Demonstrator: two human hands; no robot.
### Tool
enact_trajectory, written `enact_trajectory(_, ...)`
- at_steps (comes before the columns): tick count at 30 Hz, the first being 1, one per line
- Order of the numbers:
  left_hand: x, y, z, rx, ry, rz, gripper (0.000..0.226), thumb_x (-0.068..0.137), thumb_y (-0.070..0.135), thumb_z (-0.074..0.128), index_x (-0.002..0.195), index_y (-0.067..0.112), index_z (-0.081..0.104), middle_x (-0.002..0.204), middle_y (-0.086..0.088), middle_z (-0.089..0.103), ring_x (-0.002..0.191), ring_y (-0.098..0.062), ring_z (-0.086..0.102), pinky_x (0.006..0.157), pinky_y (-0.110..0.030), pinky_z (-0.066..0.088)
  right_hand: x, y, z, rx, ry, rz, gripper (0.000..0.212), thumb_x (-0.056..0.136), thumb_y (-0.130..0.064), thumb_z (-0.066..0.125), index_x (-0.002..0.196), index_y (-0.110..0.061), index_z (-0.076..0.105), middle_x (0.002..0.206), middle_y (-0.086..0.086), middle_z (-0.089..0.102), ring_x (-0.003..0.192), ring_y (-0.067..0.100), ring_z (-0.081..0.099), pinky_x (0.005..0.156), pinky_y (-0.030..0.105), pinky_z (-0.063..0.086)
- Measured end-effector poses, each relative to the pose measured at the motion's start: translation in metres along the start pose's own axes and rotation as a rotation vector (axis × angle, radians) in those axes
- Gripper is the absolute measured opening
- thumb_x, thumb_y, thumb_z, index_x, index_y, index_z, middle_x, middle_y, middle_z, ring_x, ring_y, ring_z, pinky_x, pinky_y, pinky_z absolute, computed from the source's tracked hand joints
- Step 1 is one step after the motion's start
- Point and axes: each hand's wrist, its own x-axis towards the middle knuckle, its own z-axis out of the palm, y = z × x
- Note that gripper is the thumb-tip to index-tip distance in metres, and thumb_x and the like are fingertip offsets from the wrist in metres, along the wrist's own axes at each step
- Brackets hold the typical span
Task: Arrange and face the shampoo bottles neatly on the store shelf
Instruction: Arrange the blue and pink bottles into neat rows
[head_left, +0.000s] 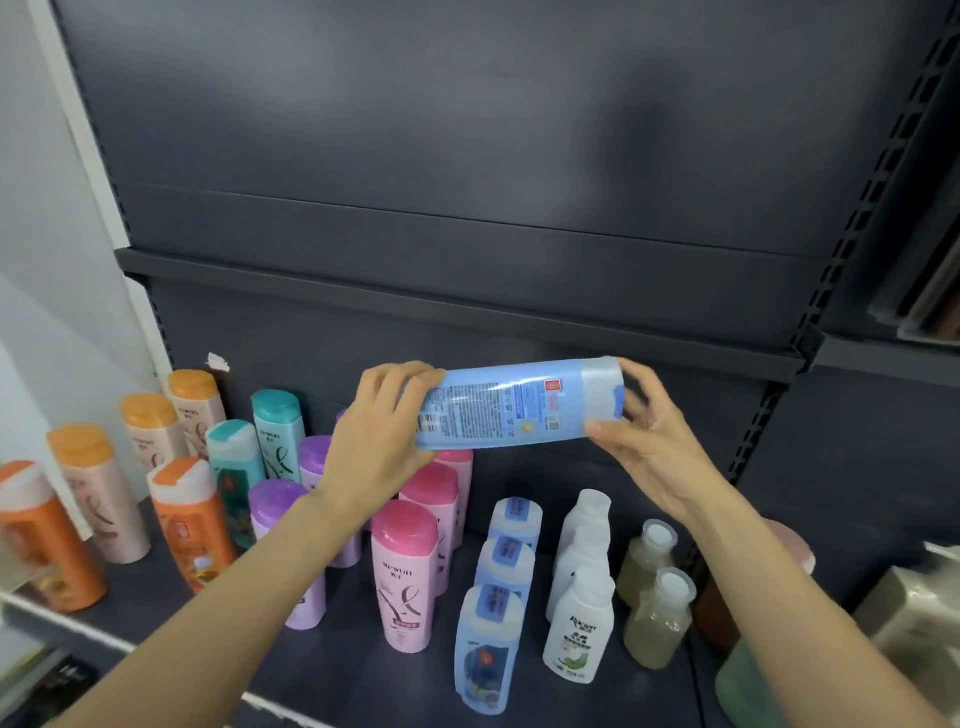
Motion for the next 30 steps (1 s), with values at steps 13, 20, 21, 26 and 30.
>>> enact_trajectory(13,-0.004,-0.003,-0.003,-0.523,-0.370,-0.271,0.078,0.058,0.027,0.088,0.124,0.040,0.046,0.114,0.015,0.042,0.104,0.006,0.046,0.086,-0.002,0.034,0.007,-0.008,0.010,0.101,0.121,0.039,0.044,0.083,-0.003,0.062,0.125,-0.007,0.051,0.112,0.009,0.067,0.096,0.015,0.068,0.075,0.025,0.056)
enact_trajectory(20,-0.003,-0.003,-0.009,-0.900,-0.452,-0.447,0.050,0.070,0.023,0.082,0.114,0.034,0.063,0.110,0.018,0.065,0.103,-0.002,0.060,0.085,-0.018,0.049,0.010,-0.003,0.003,0.181,0.039,0.053,0.088,0.054,-0.034,0.089,0.130,-0.012,0.051,0.121,0.008,0.062,0.115,0.024,0.060,0.090,0.037,0.054)
enact_trajectory(21,-0.002,-0.004,-0.010,-0.946,-0.458,-0.473,0.046,0.072,0.022,0.080,0.114,0.031,0.064,0.110,0.015,0.067,0.102,-0.003,0.061,0.084,-0.019,0.050,0.009,-0.002,0.003,0.197,0.027,0.048,0.088,0.053,-0.033,0.090,0.129,-0.011,0.051,0.119,0.006,0.063,0.114,0.022,0.060,0.091,0.036,0.053)
enact_trajectory(26,-0.005,-0.007,-0.012,-1.172,-0.526,-0.658,0.051,0.064,0.049,0.070,0.109,0.025,0.067,0.099,0.000,0.072,0.090,-0.014,0.069,0.071,-0.025,0.055,0.006,0.001,0.018,0.226,0.175,-0.007,0.039,0.074,-0.016,0.067,0.108,-0.009,0.049,0.102,0.007,0.067,0.099,0.021,0.067,0.085,0.035,0.056)
enact_trajectory(30,-0.006,-0.008,-0.012,-1.157,-0.601,-0.661,0.027,0.087,0.038,0.063,0.112,0.027,0.064,0.099,-0.001,0.073,0.092,-0.014,0.069,0.072,-0.022,0.055,0.008,-0.005,0.029,0.169,0.276,-0.028,0.026,0.084,-0.012,0.063,0.102,-0.008,0.046,0.103,0.012,0.067,0.093,0.025,0.069,0.071,0.033,0.060)
